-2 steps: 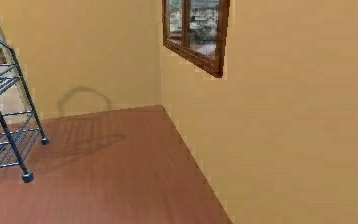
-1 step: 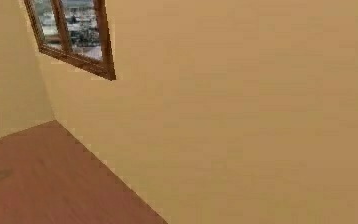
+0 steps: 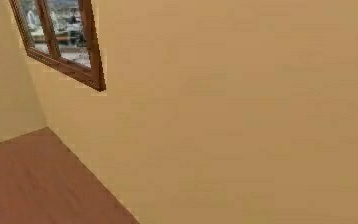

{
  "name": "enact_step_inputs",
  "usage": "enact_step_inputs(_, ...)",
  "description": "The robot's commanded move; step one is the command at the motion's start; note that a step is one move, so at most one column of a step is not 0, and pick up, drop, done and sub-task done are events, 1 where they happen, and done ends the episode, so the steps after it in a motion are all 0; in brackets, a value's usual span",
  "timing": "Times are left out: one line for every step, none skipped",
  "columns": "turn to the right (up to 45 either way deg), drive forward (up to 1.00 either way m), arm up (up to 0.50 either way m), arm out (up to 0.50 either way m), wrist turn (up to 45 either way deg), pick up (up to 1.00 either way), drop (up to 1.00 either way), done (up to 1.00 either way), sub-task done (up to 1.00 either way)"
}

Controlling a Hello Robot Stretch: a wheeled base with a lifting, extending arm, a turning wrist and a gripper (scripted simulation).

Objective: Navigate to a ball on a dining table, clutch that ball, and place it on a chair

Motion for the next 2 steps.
enact_step_inputs(-45.0,0.0,0.0,0.0,0.0,0.0,0.0,0.0,0.0)
enact_step_inputs(-45.0,0.0,0.0,0.0,0.0,0.0,0.0,0.0,0.0)
